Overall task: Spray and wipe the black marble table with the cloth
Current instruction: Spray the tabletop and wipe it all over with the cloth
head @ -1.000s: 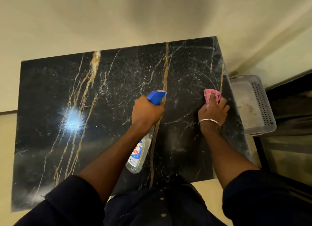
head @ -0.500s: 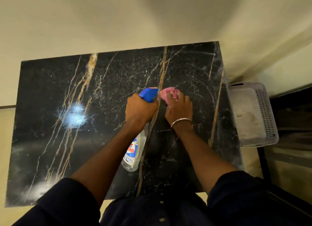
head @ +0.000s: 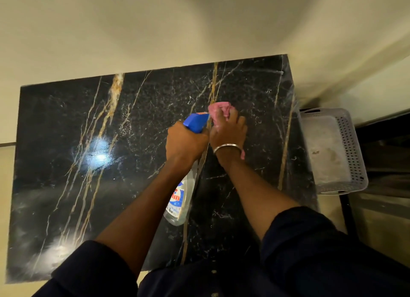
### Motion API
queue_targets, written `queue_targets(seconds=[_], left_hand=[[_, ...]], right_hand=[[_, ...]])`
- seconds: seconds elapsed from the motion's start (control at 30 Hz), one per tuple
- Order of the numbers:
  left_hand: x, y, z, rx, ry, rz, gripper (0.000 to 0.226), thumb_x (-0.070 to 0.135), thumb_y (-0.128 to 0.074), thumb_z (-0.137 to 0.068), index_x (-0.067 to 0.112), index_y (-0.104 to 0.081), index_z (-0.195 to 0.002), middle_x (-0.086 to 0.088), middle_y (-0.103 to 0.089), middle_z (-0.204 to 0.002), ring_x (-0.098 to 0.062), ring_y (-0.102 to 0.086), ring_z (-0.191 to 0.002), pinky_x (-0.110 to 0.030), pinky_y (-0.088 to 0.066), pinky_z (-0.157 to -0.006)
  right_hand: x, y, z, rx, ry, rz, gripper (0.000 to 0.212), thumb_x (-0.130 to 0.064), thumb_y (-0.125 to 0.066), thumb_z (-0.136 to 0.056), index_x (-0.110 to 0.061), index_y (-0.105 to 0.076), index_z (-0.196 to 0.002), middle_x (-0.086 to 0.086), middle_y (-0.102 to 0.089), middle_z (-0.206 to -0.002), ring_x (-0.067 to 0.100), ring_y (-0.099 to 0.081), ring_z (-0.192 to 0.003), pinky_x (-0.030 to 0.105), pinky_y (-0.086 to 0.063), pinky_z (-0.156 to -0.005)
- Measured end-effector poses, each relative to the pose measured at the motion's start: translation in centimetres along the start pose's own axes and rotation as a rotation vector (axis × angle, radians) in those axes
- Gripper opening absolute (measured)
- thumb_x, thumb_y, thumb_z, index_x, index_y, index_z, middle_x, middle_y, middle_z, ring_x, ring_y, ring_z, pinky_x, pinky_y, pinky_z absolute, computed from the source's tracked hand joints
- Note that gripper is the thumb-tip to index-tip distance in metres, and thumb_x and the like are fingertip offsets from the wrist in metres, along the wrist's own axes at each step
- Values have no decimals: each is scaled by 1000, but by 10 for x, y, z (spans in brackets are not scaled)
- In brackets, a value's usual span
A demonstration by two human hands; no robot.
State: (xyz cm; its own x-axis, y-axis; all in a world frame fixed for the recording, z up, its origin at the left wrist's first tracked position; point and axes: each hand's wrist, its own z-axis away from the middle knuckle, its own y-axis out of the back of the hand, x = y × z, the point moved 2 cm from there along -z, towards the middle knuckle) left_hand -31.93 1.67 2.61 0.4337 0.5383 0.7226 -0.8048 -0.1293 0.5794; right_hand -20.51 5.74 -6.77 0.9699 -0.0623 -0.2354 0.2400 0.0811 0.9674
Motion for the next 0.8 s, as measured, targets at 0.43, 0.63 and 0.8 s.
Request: queue_targets(seconds=[0.43,0.63,0.8], left_hand=[[1,9,-31,-62,-12,28,20,20,-69,-81,13,-60,-98,3,-61,-74,-7,-59,-63,-22,-49,-60],[7,8,-47,-32,-11,68,23,19,-69,-82,13,-60,-102,1,-61,-75,-7,-58,-61,-20,-46,-57],[8,7,-59,-25,14,57,27,22,-70,-80,13,-61,-103,-1,-63,-76,-8,-60,-62,-22,-47,-58]], right_hand=[[59,14,-60,11,13,46,59,-29,-53,-84,-27,-41,-142,16,-42,-138,38,-43,-115,47,-42,-92],[86,20,-88,117,-290,42,52,-29,-53,-88,-25,-45,-139,19,-39,-141,43,-34,-129,49,-29,-106],[13,5,-95,52,-148,36,56,-33,-52,-85,-27,-42,-140,16,-39,-141,37,-41,-119,47,-40,-93]])
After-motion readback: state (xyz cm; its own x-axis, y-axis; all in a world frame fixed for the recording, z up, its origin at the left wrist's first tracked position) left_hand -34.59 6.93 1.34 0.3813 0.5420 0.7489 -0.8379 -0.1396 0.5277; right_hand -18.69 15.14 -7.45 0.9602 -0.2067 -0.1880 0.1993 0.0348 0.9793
